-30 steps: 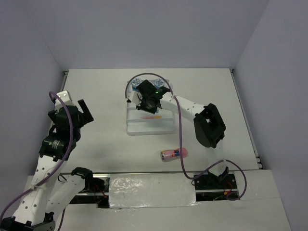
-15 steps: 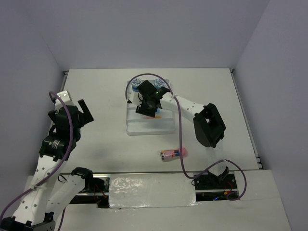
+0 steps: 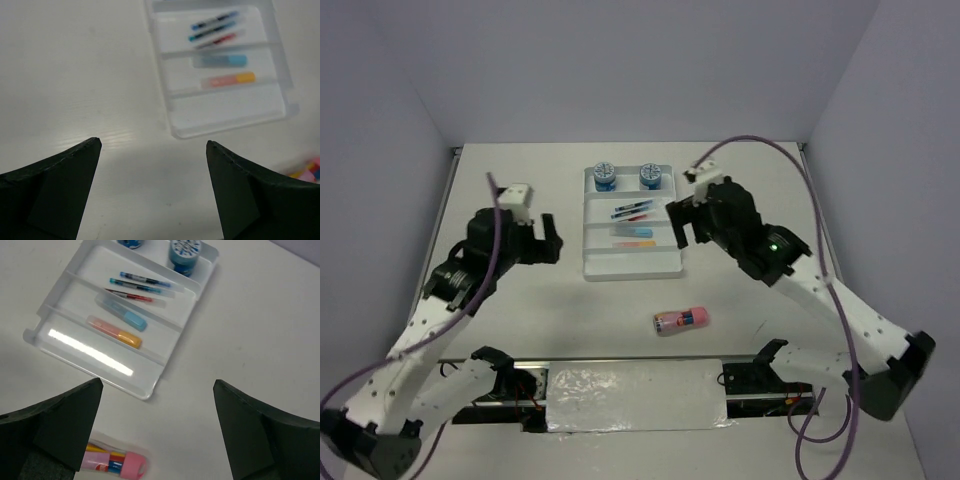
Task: Sort the stationery into containers
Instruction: Pick up the stationery from the center of the board.
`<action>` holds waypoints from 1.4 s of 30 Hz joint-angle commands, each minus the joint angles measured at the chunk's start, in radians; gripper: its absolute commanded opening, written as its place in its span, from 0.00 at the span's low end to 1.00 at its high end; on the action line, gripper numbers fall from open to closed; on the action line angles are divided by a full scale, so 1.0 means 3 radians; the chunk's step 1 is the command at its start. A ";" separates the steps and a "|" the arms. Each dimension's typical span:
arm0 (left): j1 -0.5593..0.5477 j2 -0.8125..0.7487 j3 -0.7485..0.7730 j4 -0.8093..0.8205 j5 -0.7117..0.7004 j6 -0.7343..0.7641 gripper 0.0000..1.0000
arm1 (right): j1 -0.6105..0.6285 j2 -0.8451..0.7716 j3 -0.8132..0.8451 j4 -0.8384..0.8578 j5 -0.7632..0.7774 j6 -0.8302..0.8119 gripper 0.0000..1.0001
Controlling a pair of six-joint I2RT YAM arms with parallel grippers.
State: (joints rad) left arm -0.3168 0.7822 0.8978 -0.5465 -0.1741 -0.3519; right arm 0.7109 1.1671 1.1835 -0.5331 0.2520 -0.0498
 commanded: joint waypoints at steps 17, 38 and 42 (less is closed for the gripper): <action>-0.2651 0.3052 0.0888 0.1223 0.0764 0.1137 0.99 | -0.0421 -0.1952 -0.0115 -0.1030 0.0035 0.0872 1.00; -0.2554 0.2901 0.0868 0.0958 0.0438 0.1795 0.00 | -0.0421 -0.2218 -0.0049 -0.0979 -0.0191 0.0647 1.00; -0.2248 0.2741 0.0959 0.0876 0.0774 0.2052 0.00 | -0.0416 -0.2234 -0.0084 -0.0918 -0.0267 0.0631 1.00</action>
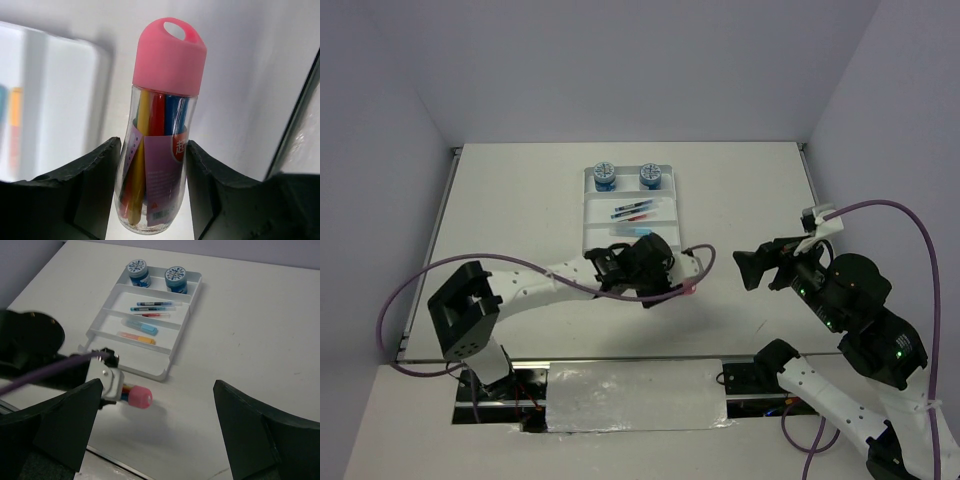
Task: Sort the stationery into containers
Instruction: Pick up the stationery from the center of the board, then place the stationery in the storage box.
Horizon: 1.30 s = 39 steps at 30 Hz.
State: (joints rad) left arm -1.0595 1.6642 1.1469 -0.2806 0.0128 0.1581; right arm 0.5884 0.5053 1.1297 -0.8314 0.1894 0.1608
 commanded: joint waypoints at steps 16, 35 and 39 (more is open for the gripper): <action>0.1149 0.0573 0.0672 -0.0568 0.0586 0.0772 0.23 | 0.0002 -0.0032 -0.0002 0.0164 -0.0207 -0.0183 1.00; 0.1262 0.0277 0.0810 -0.0629 0.0494 0.0521 0.99 | 0.0017 -0.0074 -0.0028 0.0154 -0.0304 -0.0183 1.00; 0.1226 -0.0101 0.0891 -0.0619 -0.0117 0.0277 0.99 | 0.0017 -0.0058 -0.0028 0.0158 -0.0218 -0.0147 1.00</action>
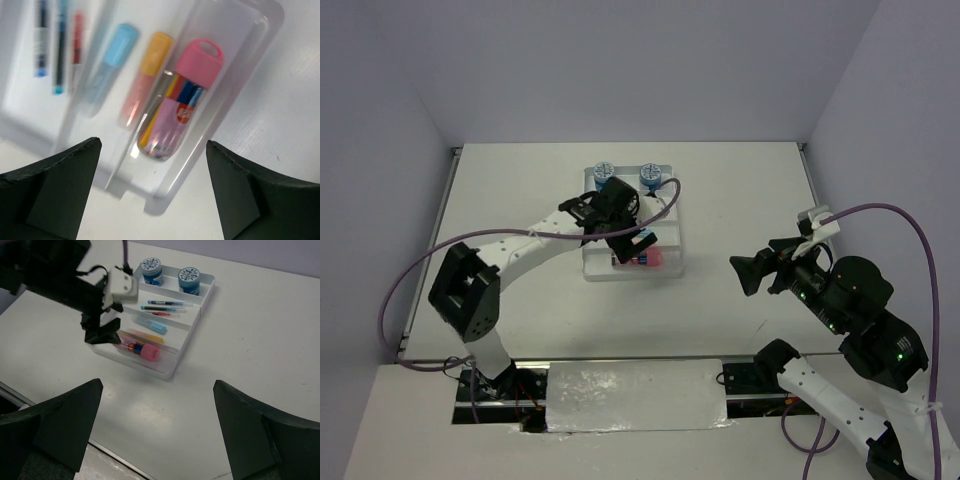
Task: Sort the stationery into containers
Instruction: Place the stationery in the storage box, then reset both arms
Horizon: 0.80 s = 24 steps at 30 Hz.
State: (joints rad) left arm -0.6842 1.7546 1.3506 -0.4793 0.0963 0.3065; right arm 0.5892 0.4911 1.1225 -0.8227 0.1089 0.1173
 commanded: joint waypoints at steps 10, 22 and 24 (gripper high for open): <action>0.0535 -0.1731 0.0204 -0.0841 -0.2581 -0.2241 0.99 | 0.0005 0.0209 -0.0142 -0.0034 0.1032 0.0524 1.00; 0.1498 -0.3670 -0.1095 -0.0882 -0.2673 -0.2632 0.99 | 0.0000 -0.0087 -0.0167 -0.0295 0.1309 0.0627 1.00; 0.1498 -0.3869 -0.1219 -0.0842 -0.2678 -0.2658 0.99 | 0.0005 -0.0189 -0.0239 -0.0295 0.1334 0.0632 1.00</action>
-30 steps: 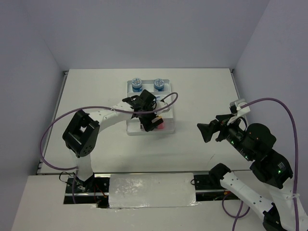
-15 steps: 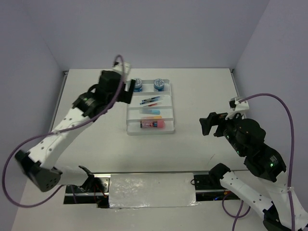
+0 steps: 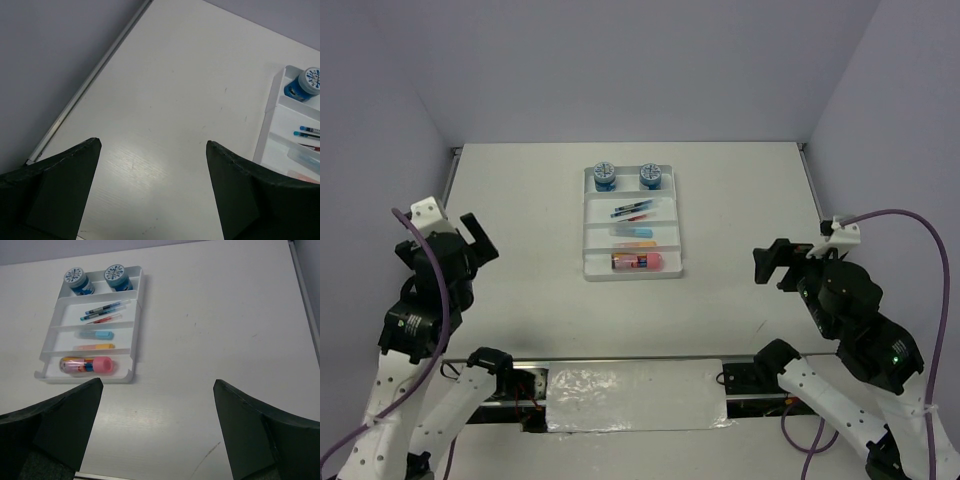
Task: Sort the stationery into containers
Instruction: Reset both arms
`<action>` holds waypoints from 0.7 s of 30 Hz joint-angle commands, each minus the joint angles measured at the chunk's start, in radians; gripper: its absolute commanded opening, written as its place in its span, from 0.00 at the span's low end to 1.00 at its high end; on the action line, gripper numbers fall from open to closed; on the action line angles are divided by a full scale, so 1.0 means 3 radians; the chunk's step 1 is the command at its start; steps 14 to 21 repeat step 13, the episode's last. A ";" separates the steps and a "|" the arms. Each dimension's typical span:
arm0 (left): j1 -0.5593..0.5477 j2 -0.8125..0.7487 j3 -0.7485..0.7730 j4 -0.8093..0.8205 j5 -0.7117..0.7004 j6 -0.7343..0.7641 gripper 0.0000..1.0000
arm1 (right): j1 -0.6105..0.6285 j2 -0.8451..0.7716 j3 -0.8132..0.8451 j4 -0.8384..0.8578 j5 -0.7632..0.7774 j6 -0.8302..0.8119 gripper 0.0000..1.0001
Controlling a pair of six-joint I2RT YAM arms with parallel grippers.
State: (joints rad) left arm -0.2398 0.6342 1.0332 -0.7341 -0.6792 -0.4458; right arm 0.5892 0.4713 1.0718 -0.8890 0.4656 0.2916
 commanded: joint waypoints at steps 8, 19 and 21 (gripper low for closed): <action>0.0017 -0.0263 -0.0356 0.0059 -0.0037 -0.0161 0.99 | 0.0000 -0.0288 -0.0121 -0.0084 0.0171 0.0005 1.00; 0.0017 -0.0288 -0.0391 0.0115 -0.0037 -0.0140 0.99 | 0.0010 -0.0237 -0.0111 -0.0105 0.0141 -0.0006 1.00; 0.0017 -0.0288 -0.0391 0.0115 -0.0037 -0.0140 0.99 | 0.0010 -0.0237 -0.0111 -0.0105 0.0141 -0.0006 1.00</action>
